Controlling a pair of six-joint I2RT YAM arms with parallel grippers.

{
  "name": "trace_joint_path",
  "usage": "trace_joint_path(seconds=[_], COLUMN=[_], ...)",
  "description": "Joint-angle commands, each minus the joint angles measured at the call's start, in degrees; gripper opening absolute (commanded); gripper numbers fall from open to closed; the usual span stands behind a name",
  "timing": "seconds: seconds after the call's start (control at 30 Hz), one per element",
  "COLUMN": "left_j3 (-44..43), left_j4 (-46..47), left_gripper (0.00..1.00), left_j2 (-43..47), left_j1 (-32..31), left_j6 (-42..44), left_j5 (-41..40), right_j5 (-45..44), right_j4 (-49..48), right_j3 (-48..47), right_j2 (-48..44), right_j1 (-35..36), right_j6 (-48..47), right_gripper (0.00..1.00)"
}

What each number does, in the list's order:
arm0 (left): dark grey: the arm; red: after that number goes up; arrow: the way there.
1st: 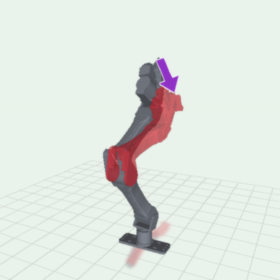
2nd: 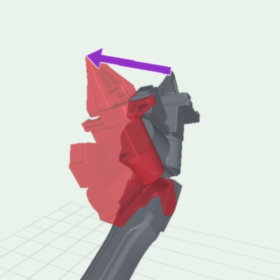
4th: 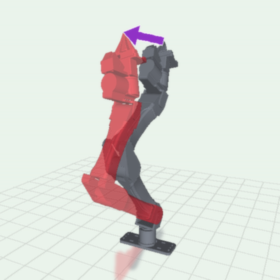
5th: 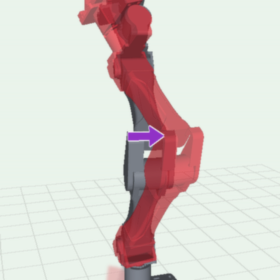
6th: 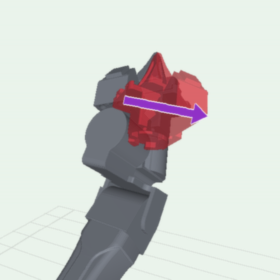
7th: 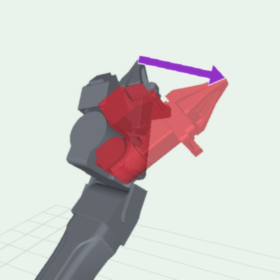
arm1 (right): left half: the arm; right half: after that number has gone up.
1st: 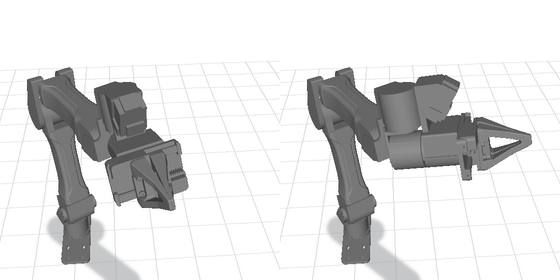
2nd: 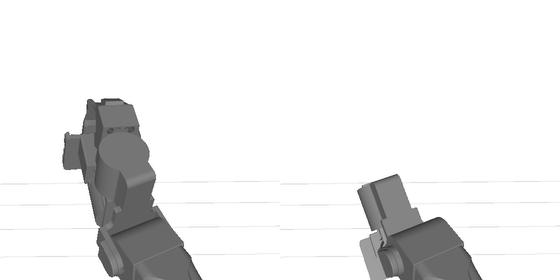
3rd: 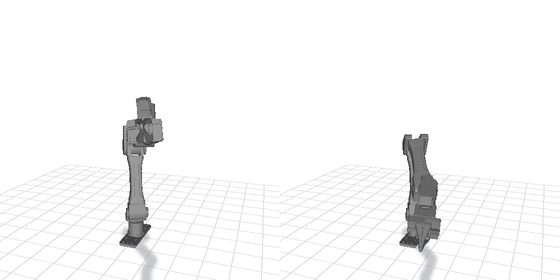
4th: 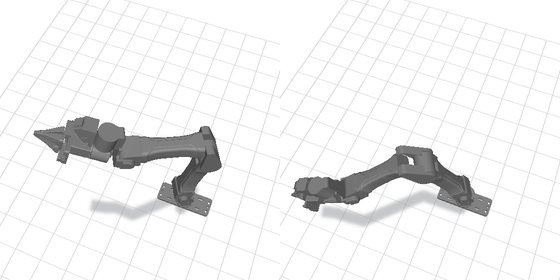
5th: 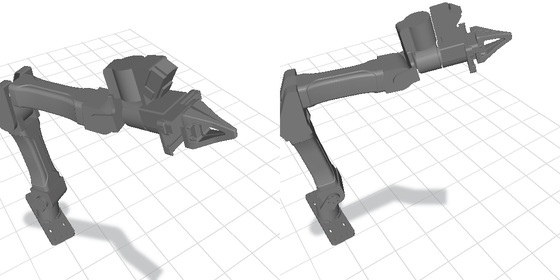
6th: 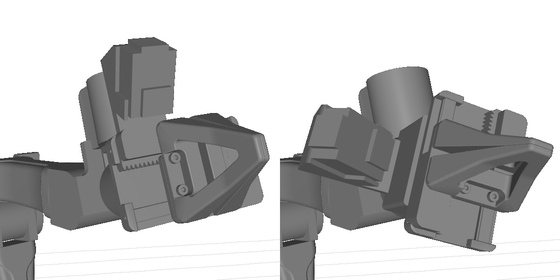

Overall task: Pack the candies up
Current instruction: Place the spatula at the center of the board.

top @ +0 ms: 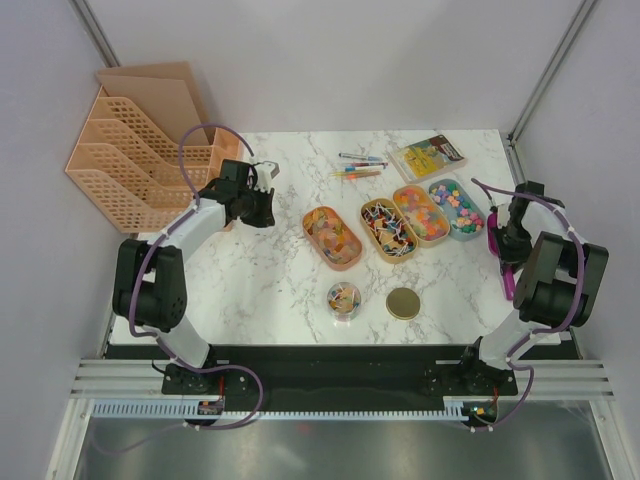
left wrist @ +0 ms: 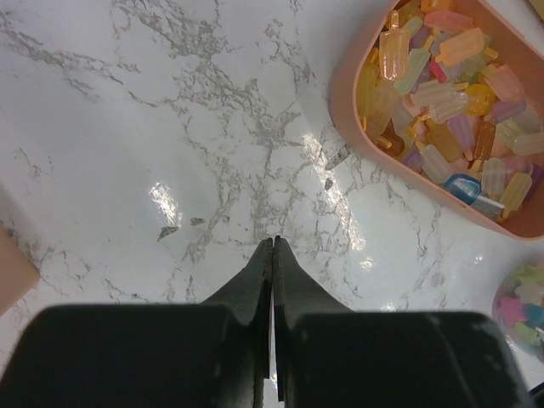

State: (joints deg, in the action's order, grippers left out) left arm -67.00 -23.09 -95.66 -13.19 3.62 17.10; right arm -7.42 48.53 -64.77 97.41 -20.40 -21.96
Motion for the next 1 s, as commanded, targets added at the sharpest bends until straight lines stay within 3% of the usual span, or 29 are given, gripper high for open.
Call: trace_joint_path(seconds=[0.0, 0.1, 0.2, 0.5, 0.7, 0.77, 0.87, 0.9, 0.93, 0.97], left_j3=[-1.6, -0.9, -0.3, -1.3, -2.3, -2.8, -2.5, -2.3, -1.9, -0.8], left_j4=[1.6, 2.5, 3.0, 3.9, 3.1, 2.4, 1.9, 1.9, 2.0, 2.2], left_gripper=[0.03, 0.10, 0.14, 0.15, 0.17, 0.25, 0.51, 0.66, 0.73, 0.79], left_j2=[0.1, 0.6, 0.8, -0.8, 0.2, 1.0, 1.2, 1.0, 0.7, 0.3], left_j1=[0.4, 0.3, 0.3, 0.3, 0.3, 0.3, 0.4, 0.4, 0.4, 0.4], left_j6=[-1.8, -2.1, -2.6, -3.1, -2.4, -1.3, -0.9, -1.5, -1.9, -2.6], left_j5=[1.3, 0.5, -0.8, -1.4, -2.6, -3.6, -4.8, -5.8, -7.5, -8.3], right_j5=[0.3, 0.4, 0.8, 3.6, 12.5, 16.6, 22.8, 27.9, 31.0, 33.5], right_j4=[0.2, 0.2, 0.6, 0.7, 5.2, 7.4, 9.9, 10.6, 11.2, 11.8], right_j3=[-1.8, -1.5, -0.9, 1.8, -1.0, -2.5, -2.4, -1.6, -0.8, 1.6], right_j2=[0.1, -0.4, -1.2, -3.7, -9.8, -13.1, -18.2, -19.7, -21.4, -24.9], right_j1=[-0.1, -0.1, -0.1, -0.1, -0.1, -0.1, -0.1, -0.1, 0.4, 1.1], right_j6=[-1.3, -1.8, -2.4, -3.7, -8.4, -11.5, -18.0, -25.2, -29.2, -34.9], right_gripper=[0.00, 0.09, 0.33, 0.37, 0.48, 0.50, 0.52, 0.54, 0.60, 0.74])
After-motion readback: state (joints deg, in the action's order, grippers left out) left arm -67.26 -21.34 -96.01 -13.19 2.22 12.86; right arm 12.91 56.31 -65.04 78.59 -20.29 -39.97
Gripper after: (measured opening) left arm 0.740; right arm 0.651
